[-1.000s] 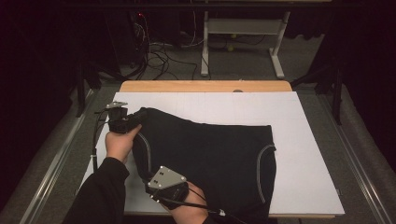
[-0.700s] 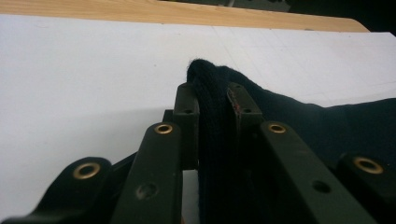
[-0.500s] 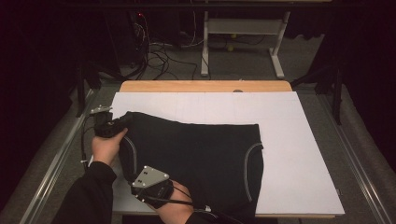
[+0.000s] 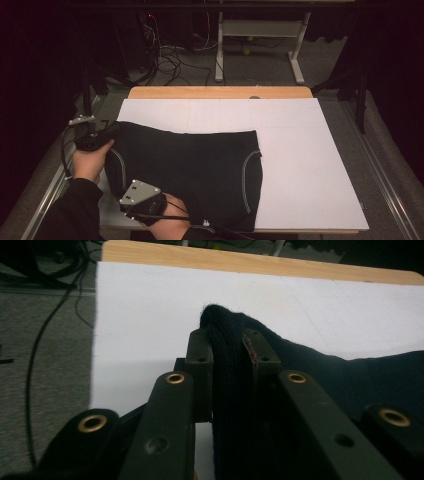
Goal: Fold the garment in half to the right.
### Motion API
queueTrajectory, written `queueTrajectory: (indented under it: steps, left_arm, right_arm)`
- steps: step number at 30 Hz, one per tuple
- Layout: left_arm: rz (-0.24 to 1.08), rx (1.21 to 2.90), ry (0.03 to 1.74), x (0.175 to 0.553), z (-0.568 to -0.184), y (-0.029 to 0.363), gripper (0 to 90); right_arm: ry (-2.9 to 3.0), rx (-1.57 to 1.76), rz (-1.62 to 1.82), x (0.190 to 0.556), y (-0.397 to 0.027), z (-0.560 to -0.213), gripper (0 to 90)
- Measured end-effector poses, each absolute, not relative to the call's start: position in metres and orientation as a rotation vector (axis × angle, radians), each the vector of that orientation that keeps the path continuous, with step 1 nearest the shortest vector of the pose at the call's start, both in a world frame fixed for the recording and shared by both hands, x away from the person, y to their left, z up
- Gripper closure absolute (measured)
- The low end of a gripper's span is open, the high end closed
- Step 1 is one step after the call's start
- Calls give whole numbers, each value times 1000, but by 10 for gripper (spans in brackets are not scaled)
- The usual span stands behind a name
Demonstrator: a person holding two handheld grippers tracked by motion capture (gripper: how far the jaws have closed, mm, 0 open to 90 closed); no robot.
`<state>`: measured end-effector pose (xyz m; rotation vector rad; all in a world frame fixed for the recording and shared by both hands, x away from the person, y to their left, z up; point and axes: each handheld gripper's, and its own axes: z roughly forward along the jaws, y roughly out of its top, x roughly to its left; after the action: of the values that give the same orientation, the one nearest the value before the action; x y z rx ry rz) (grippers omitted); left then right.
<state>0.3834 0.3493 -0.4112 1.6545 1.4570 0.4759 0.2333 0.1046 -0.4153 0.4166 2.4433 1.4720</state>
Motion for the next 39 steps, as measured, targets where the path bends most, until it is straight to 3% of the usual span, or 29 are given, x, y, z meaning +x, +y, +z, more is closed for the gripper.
queueTrajectory:
  steps: [6,15,39]
  left_arm:
    - [494,1666,1463,375,-398,364,732]
    - [478,1670,1469,379,-398,353,731]
    - [518,1728,1377,401,-376,263,725]
  right_arm:
    - [2442,373,1495,229,116,-409,740]
    - [2434,392,1482,229,106,-409,738]
    - [2264,540,1570,233,20,-410,736]
